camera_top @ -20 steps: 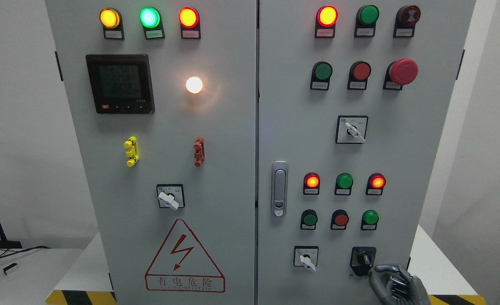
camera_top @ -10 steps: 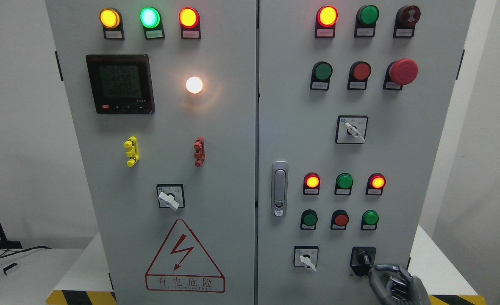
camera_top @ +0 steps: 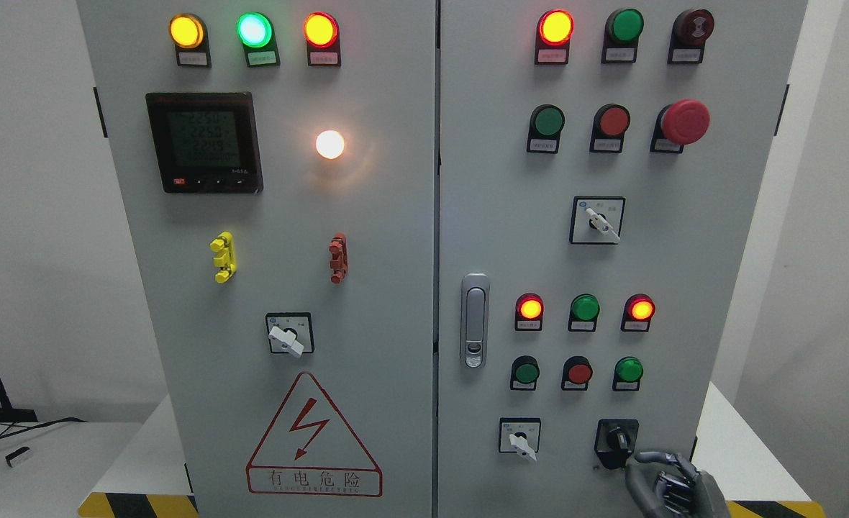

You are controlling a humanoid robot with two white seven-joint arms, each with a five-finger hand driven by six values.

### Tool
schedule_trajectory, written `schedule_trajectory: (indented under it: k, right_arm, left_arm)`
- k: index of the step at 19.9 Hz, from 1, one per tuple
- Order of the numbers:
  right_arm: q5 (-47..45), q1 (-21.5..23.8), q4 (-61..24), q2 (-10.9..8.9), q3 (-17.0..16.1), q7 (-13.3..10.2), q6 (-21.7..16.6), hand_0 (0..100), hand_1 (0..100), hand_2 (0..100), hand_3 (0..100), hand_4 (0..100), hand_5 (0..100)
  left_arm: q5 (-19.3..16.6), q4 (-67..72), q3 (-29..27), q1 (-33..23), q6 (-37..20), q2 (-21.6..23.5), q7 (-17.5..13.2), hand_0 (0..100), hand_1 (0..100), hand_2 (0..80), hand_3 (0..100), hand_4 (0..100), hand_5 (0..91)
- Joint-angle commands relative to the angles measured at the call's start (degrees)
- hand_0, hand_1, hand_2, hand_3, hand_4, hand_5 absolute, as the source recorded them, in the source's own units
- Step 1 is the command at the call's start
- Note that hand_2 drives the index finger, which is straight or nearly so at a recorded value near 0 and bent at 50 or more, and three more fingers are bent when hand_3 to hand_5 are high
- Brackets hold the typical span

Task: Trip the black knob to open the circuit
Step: 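Close the right hand's fingers around the black rotary knob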

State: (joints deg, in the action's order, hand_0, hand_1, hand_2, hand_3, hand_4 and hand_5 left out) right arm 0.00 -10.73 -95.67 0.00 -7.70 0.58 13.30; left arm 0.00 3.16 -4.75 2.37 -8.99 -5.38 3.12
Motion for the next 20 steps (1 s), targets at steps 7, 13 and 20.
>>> schedule_trajectory:
  k: [7,13,20]
  right_arm:
    - [1.41,0.18,-1.19,0.79,1.72,-0.67,0.15,43,80,46,100,99,93]
    - [1.41,0.18,-1.19,1.49,2.42,-0.84,0.84,43,80,46,100,99,94]
    - [1.49,0.01,-1.19,1.93,3.04,-1.19,1.02,43,79,46,100,99,94]
  left_arm:
    - [-1.76,0.00,0.00,0.00,0.02,0.02,0.05,12,39,0.0,0,0,0.0]
    - [-1.76,0.00,0.00,0.00,0.02,-0.07,0.05,12,39,0.0,0,0,0.0]
    - [-1.76,0.00,0.00,0.00,0.02,0.02,0.05,12,39,0.0,0,0,0.0]
